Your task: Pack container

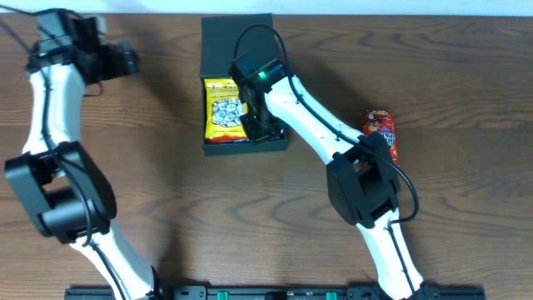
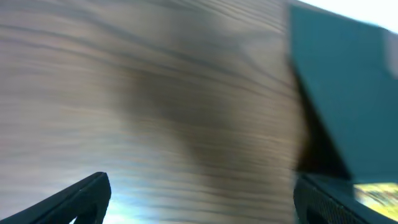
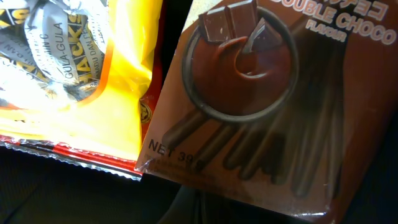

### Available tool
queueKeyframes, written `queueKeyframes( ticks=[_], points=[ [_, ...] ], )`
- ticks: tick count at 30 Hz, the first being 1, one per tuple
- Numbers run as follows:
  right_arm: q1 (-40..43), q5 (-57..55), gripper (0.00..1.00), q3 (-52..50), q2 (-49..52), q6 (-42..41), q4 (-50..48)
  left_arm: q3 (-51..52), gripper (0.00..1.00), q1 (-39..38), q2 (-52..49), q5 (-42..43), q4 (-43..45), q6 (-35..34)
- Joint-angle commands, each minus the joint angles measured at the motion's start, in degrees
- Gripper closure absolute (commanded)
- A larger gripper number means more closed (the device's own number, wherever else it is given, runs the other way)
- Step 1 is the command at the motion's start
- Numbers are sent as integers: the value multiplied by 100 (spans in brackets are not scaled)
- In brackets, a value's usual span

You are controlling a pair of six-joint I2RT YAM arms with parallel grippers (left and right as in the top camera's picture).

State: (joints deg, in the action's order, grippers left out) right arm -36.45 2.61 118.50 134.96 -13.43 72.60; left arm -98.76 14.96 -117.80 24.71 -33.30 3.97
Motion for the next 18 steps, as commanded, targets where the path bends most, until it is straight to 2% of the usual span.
queueKeyframes(
  ticks=[1,7,9,12,15,18],
  points=[
    [61,24,98,-44,66,-20,46,37,5,-337,-551,1180,-74,197],
    [81,24,98,-44,66,0,50,35,5,-553,-1073,2081,22,-33],
    [81,24,99,-44,66,31,50,35,0,-557,-1132,2459,72,-35],
    [81,24,99,-44,66,85,48,35,19,-562,-1117,2699,85,-37],
    [81,22,98,-44,66,133,48,35,28,-564,-1108,2846,39,-39],
    [92,22,99,-44,66,133,48,35,32,-599,-1108,2914,-79,-35]
  ],
)
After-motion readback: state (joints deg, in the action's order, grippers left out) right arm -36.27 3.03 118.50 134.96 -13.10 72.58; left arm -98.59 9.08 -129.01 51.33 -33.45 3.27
